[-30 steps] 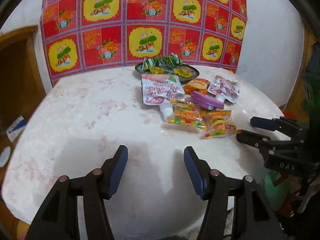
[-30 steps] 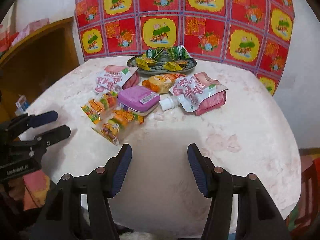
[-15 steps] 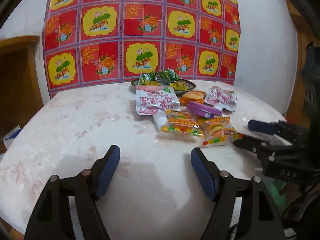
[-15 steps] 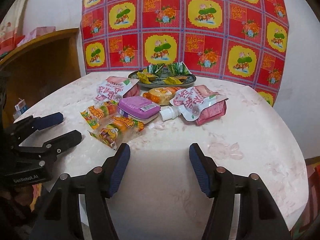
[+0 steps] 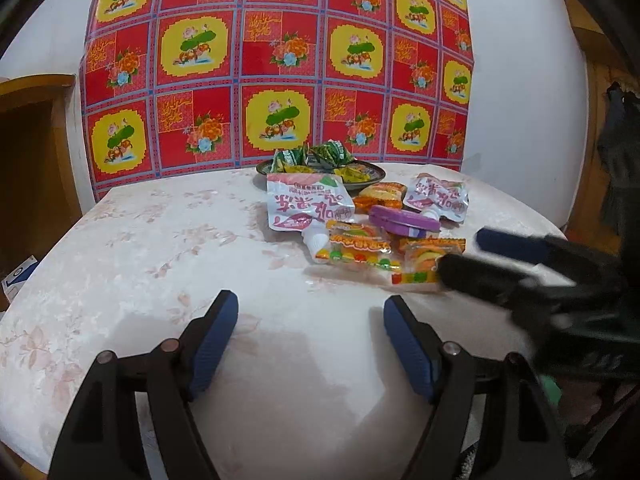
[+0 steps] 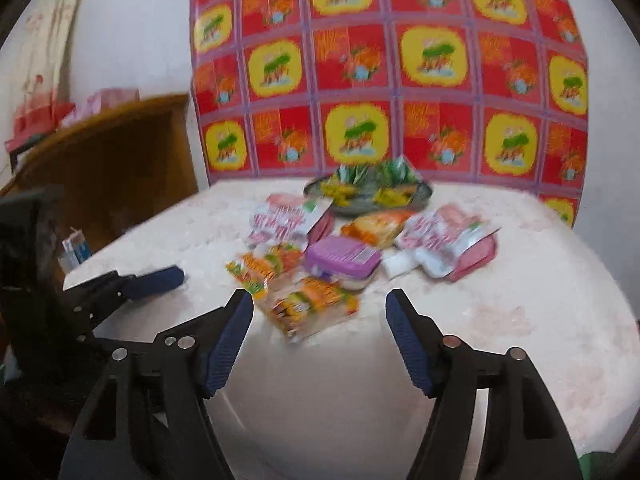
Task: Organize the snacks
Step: 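Move the open right tool to the clear cartoon-face gummy bag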
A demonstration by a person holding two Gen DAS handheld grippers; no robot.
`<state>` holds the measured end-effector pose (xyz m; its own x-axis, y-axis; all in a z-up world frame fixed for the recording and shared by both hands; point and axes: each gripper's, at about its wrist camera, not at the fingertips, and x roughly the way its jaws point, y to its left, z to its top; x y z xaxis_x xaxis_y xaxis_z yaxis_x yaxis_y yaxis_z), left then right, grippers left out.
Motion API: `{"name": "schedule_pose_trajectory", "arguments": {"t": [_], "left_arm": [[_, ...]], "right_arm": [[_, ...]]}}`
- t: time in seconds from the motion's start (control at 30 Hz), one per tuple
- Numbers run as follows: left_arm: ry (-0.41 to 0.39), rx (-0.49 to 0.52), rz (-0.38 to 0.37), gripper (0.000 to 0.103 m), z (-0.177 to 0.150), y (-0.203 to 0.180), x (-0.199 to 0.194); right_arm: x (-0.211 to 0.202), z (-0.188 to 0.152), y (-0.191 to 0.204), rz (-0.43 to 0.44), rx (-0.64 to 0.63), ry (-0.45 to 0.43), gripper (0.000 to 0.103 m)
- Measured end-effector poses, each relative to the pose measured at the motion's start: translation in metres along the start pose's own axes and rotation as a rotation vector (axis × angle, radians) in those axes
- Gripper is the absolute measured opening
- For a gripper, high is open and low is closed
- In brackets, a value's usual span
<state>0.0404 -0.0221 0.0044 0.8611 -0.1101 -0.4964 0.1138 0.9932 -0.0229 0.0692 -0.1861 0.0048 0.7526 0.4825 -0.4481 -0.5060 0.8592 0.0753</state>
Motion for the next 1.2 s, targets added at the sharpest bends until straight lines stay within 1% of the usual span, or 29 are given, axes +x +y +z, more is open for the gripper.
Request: {"name": "schedule_pose_trajectory", "arguments": {"t": [0.07, 0.17, 0.2, 0.23, 0.27, 0.3, 0.37, 0.47, 0.53, 0.57, 0.63, 0.67, 0.7, 0.77, 0.83, 0.87, 0.93, 1.1, 1.13, 1.17, 1.2], "left_arm": [[-0.001, 0.005, -0.004, 0.078, -0.001, 0.000, 0.000], [-0.004, 0.007, -0.022, 0.078, -0.001, 0.003, -0.001], [-0.005, 0.007, -0.026, 0.078, -0.001, 0.003, -0.001], [-0.006, 0.008, -0.028, 0.078, -0.002, 0.003, -0.001], [-0.008, 0.010, -0.028, 0.078, -0.002, 0.003, -0.001], [-0.008, 0.012, -0.028, 0.078, -0.002, 0.003, -0.001], [-0.006, 0.013, -0.035, 0.078, -0.002, 0.004, -0.001], [-0.004, 0.018, -0.060, 0.079, -0.001, 0.007, -0.003], [0.003, -0.007, -0.086, 0.078, 0.001, 0.010, -0.004], [0.013, -0.030, -0.123, 0.078, 0.003, 0.013, -0.005], [0.034, -0.075, -0.212, 0.078, 0.010, 0.016, -0.006], [0.032, -0.076, -0.213, 0.078, 0.014, 0.016, -0.007], [0.028, -0.064, -0.196, 0.078, 0.017, 0.013, -0.008], [0.005, -0.011, -0.148, 0.076, 0.025, 0.004, -0.011], [-0.029, 0.060, -0.127, 0.073, 0.033, -0.008, -0.013], [-0.035, 0.083, -0.125, 0.073, 0.036, -0.012, -0.013], [-0.030, 0.160, -0.124, 0.073, 0.041, -0.027, -0.006], [0.031, 0.271, -0.120, 0.073, 0.046, -0.041, 0.021], [0.044, 0.282, -0.109, 0.073, 0.047, -0.042, 0.027], [0.087, 0.267, -0.116, 0.072, 0.049, -0.039, 0.034], [0.120, 0.252, -0.142, 0.071, 0.050, -0.038, 0.038]], "right_arm": [[0.008, -0.001, 0.000, -0.001, 0.013, 0.025, 0.070], [0.013, -0.002, -0.005, 0.028, 0.028, 0.032, 0.069], [0.013, -0.002, -0.008, 0.033, 0.032, 0.030, 0.058], [0.013, -0.002, -0.010, 0.034, 0.032, 0.028, 0.052], [0.012, -0.003, -0.011, 0.038, 0.034, 0.025, 0.050], [0.010, -0.003, -0.014, 0.041, 0.039, 0.021, 0.044], [0.005, -0.004, -0.019, 0.064, 0.035, 0.023, 0.041], [-0.004, -0.004, -0.036, 0.078, 0.041, 0.037, 0.041], [-0.008, -0.004, -0.045, 0.076, 0.045, 0.047, 0.042], [-0.010, -0.004, -0.051, 0.057, 0.044, 0.050, 0.043], [-0.013, -0.005, -0.058, 0.015, 0.048, 0.046, 0.054], [-0.014, -0.005, -0.062, -0.004, 0.059, 0.042, 0.064], [-0.015, -0.005, -0.064, -0.005, 0.069, 0.038, 0.069], [-0.016, -0.006, -0.067, 0.023, 0.103, 0.027, 0.070], [-0.015, -0.008, -0.066, 0.034, 0.104, 0.026, 0.071], [-0.014, -0.009, -0.064, 0.026, 0.097, 0.026, 0.072], [-0.013, -0.013, -0.059, -0.006, 0.074, 0.029, 0.072], [-0.018, -0.020, -0.053, -0.030, 0.026, 0.007, 0.073], [-0.018, -0.020, -0.054, -0.026, 0.025, 0.006, 0.073], [-0.019, -0.020, -0.056, -0.019, 0.029, 0.003, 0.073], [-0.020, -0.021, -0.057, -0.014, 0.033, 0.002, 0.073]]}}
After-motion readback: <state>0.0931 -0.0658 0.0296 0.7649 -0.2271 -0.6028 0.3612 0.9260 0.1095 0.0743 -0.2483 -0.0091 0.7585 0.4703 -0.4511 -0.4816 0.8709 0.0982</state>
